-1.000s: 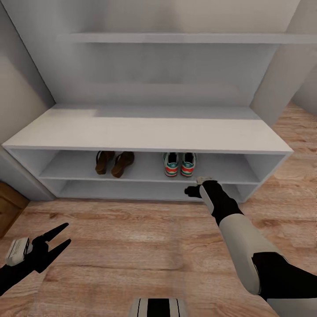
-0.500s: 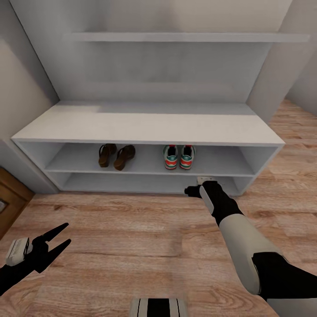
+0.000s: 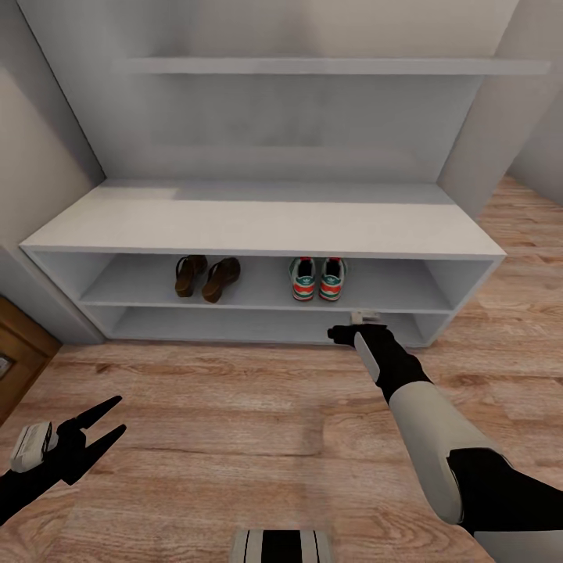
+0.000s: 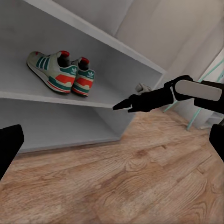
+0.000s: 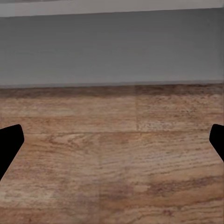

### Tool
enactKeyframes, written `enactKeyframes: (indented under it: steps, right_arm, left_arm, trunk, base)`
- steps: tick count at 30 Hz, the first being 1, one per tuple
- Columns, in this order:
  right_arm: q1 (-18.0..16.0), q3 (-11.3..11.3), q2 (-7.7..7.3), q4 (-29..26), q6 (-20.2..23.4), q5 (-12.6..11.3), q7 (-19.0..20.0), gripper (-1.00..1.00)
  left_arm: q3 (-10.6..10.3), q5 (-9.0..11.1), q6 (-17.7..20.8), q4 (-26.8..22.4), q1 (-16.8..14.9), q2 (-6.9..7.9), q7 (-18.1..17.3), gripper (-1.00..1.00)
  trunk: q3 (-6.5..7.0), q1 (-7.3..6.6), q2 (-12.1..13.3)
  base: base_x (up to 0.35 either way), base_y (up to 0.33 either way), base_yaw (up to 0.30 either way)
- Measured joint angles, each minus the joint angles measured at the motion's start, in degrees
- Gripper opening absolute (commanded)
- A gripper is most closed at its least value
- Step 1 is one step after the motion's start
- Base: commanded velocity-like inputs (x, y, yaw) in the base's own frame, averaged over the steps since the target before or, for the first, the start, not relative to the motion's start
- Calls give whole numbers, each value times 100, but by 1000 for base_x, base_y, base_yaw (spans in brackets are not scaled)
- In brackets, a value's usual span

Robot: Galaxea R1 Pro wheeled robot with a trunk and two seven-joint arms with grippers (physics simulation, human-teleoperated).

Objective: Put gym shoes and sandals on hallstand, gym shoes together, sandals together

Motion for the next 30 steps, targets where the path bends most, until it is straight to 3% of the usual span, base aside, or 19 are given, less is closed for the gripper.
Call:
enactKeyframes:
  steps: [12, 23, 30]
  right_arm:
    - [1, 3, -6, -16, -73, -26, 12, 100]
    - [203, 3, -6, -41, -1512, 12, 0, 100]
    - [833, 10, -6, -84, -1958, 15, -1, 100]
  left_arm:
    - [9, 0, 0, 0, 0, 7, 0, 100]
    - [9, 0, 0, 0, 0, 7, 0, 100]
    - [16, 0, 0, 0, 0, 7, 0, 100]
  trunk:
    - [0, 0, 0]
    - [0, 0, 0]
    - [-1, 0, 0]
  base:
    - [0, 0, 0]
    - [0, 0, 0]
    - [0, 0, 0]
